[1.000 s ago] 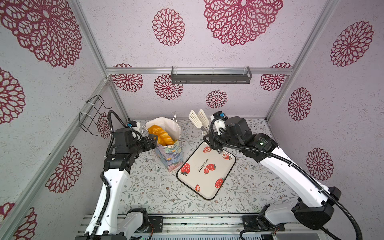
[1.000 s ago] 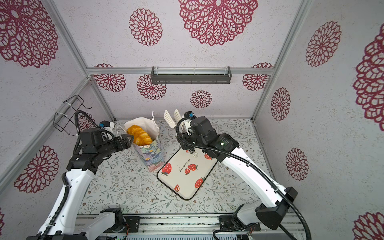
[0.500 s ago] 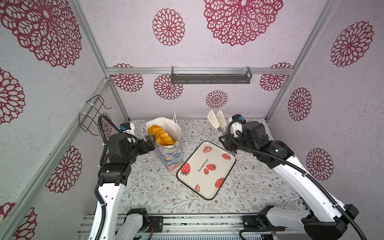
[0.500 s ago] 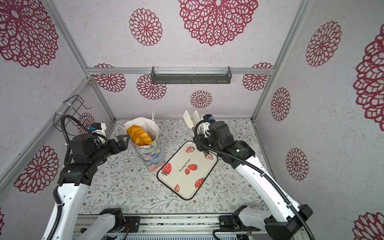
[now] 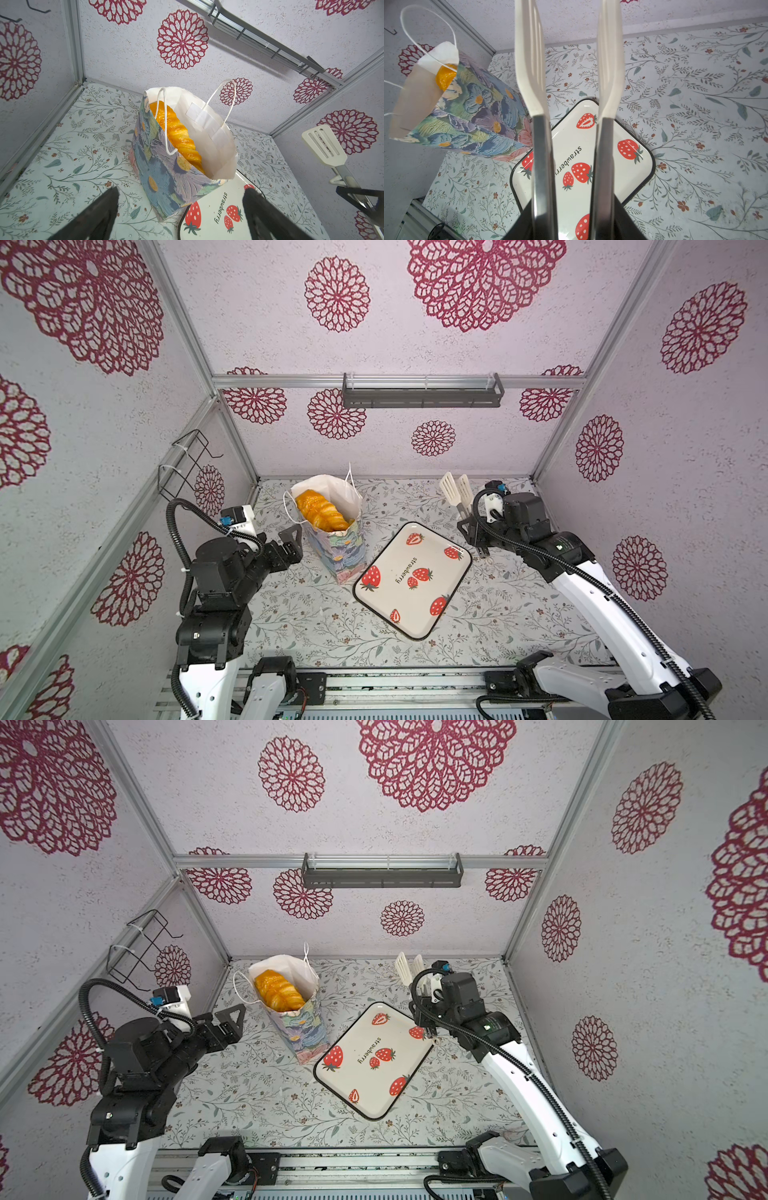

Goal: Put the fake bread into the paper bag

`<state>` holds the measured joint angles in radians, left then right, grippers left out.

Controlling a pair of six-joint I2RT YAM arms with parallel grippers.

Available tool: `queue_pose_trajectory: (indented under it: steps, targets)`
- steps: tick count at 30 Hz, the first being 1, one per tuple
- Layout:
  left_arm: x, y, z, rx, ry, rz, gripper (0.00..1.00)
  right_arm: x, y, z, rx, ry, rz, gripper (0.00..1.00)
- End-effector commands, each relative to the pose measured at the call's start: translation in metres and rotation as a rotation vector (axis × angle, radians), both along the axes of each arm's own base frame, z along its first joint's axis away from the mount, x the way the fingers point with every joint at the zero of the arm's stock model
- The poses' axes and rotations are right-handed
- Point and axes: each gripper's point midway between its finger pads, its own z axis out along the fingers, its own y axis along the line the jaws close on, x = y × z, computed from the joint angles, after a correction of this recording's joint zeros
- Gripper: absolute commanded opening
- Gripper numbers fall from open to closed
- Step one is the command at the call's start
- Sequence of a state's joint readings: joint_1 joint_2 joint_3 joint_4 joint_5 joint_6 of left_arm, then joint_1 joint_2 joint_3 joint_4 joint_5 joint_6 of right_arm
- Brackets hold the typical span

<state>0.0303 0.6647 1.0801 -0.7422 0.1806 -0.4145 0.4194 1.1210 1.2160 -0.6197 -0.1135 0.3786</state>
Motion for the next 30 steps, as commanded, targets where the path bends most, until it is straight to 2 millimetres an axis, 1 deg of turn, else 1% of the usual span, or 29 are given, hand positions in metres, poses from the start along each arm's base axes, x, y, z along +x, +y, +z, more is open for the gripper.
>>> queue_pose_trajectory:
  steps: [1,6,11,16,19,22,24,30]
  targets:
    - [-0.011,0.002,-0.013,0.032,0.042,0.008,0.97,0.005,-0.009,0.018,0.054,-0.068,-0.038,0.44]
    - [-0.026,0.009,-0.036,0.048,0.089,0.044,0.97,0.011,-0.028,-0.011,0.017,-0.01,-0.095,0.44]
    - [-0.029,0.015,-0.054,0.034,0.115,0.089,0.97,0.017,-0.042,-0.024,-0.015,0.02,-0.135,0.44]
    - [-0.022,0.029,-0.068,0.029,0.163,0.18,0.97,0.024,-0.056,-0.037,-0.059,0.057,-0.195,0.44]
    - [-0.016,0.033,-0.078,0.005,0.195,0.213,0.97,0.031,-0.065,-0.049,-0.09,0.086,-0.23,0.44]
    - [-0.009,0.042,-0.089,-0.027,0.213,0.284,0.97,0.037,-0.074,-0.062,-0.128,0.114,-0.266,0.44]
    - [-0.005,0.05,-0.101,-0.06,0.231,0.351,0.97,0.043,-0.076,-0.068,-0.131,0.129,-0.275,0.44]
    - [0.001,0.061,-0.131,-0.117,0.26,0.456,0.97,0.056,-0.085,-0.08,-0.131,0.154,-0.304,0.44]
